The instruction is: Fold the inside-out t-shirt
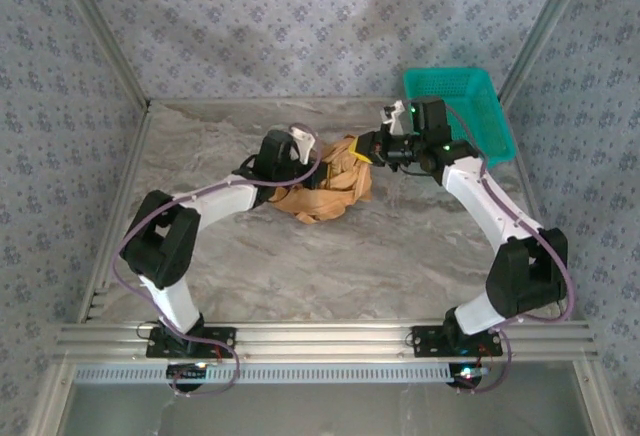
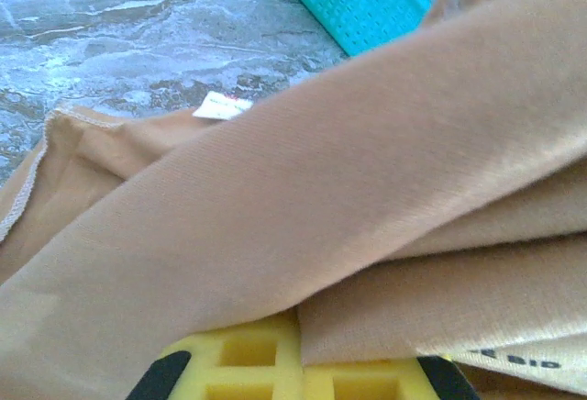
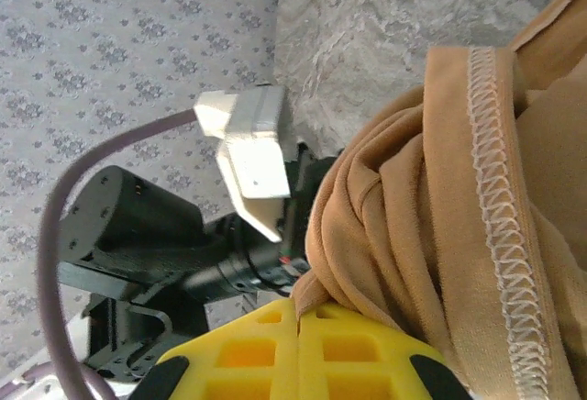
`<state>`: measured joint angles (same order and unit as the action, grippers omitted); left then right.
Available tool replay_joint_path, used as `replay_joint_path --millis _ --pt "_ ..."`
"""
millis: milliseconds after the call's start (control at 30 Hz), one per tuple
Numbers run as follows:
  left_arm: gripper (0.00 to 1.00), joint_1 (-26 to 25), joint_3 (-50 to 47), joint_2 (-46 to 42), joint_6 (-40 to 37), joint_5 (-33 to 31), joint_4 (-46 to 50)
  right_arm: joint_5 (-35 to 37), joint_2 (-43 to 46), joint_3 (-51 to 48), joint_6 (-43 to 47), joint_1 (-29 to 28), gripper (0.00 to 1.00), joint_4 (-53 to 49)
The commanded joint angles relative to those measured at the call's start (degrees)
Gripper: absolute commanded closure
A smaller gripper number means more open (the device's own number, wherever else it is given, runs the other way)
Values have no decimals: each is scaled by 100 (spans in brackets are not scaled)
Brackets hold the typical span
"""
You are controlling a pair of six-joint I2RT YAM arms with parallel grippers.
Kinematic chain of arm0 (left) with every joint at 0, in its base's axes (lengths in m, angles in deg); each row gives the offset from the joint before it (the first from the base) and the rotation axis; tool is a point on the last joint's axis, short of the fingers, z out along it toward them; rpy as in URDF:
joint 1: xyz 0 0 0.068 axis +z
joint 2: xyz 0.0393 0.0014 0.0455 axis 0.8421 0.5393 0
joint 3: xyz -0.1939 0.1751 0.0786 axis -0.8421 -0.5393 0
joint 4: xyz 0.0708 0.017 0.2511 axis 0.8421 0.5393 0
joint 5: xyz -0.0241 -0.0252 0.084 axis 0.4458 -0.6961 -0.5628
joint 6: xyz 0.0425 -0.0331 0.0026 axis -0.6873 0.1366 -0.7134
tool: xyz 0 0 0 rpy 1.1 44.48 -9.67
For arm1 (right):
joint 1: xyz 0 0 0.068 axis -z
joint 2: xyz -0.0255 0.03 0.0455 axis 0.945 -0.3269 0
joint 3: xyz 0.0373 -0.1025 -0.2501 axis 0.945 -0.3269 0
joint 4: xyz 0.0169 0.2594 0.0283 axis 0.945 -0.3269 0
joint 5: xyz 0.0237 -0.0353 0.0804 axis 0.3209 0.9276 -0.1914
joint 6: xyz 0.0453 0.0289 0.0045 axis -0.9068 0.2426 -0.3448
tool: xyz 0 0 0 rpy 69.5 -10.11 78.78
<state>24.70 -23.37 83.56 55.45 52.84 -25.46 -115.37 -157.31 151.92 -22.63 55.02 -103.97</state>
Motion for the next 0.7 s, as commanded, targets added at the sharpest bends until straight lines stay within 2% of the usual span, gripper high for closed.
replay_joint_path --millis 0,133,300,367,433,467,500,567,633,667 --pt "100 61 605 -502 422 709 924 107 -31 -1 597 495 100 -507" --pt "100 -74 1084 -1135 470 1291 1742 822 -788 472 1069 855 100 -1021" --pt "100 -217 1072 -1595 888 2071 1685 1595 -1888 1466 1133 768 100 -1393" --pt "100 -217 855 -1654 1042 2111 1439 1816 -2314 1995 1214 650 100 -1769" --pt "100 -214 618 -1614 1053 1791 1322 1851 -2571 2449 1372 520 98 -2219" --pt "100 -206 522 -1539 1075 1642 1270 1893 -2604 2560 1459 447 84 -2397" --pt "100 -172 425 -1405 1123 1546 1179 1954 -2564 2565 1527 394 79 -2508" --pt "100 -68 249 -1066 1361 1544 911 2080 -2319 2280 1584 366 76 -2465" --pt "100 25 149 -692 1634 1649 639 2316 -2043 1974 1628 385 56 -2569" --pt "100 64 135 -515 1745 1701 548 2622 -1860 1808 1757 399 53 -2707"
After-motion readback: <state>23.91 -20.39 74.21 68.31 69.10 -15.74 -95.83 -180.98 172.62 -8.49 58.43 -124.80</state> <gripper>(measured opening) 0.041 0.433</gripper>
